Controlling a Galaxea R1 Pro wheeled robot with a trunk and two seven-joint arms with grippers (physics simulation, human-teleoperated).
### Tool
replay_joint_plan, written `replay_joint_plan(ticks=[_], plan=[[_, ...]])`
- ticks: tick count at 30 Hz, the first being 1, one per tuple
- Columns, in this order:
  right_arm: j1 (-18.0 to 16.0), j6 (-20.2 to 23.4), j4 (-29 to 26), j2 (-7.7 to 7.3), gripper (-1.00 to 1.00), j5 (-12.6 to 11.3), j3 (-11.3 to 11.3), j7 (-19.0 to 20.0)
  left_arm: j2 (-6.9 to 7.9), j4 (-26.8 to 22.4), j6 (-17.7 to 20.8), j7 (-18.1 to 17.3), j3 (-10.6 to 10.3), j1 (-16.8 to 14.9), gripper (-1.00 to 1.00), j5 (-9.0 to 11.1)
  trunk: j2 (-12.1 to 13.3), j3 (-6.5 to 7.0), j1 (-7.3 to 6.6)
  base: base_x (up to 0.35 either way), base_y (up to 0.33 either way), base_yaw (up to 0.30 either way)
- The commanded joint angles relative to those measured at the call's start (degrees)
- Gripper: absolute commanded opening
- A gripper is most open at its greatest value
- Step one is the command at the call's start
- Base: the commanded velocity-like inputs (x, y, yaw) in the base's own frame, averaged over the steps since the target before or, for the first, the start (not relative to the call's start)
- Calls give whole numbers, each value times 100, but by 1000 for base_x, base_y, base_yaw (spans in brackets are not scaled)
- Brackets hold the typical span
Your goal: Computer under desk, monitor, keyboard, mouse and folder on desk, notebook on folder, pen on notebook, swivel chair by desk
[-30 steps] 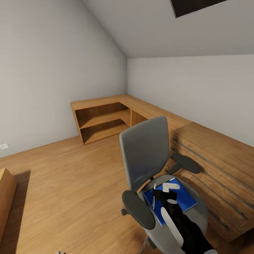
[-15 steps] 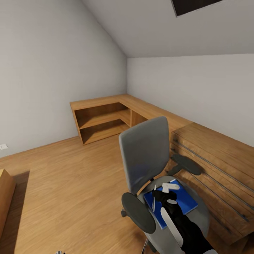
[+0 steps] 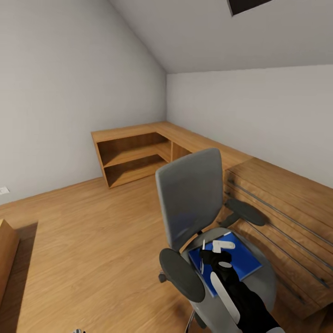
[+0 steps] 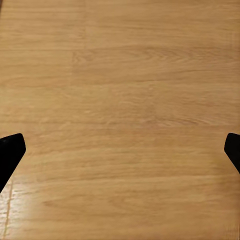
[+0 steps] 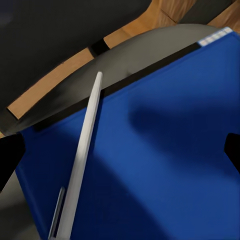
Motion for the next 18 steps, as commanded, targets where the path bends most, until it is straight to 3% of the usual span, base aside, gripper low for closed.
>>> replay_joint_plan(ticks=[1, 18], plan=[[-4, 21, -8, -5, 100, -41, 19, -50, 8, -6, -37, 33, -26, -1, 100, 58, -44, -23, 23, 0, 0, 0], [-4, 36, 1, 4, 100, -41, 28, -55, 8, -6, -37, 38, -12, 0, 100, 36, -726, -328, 396, 0, 0, 0]])
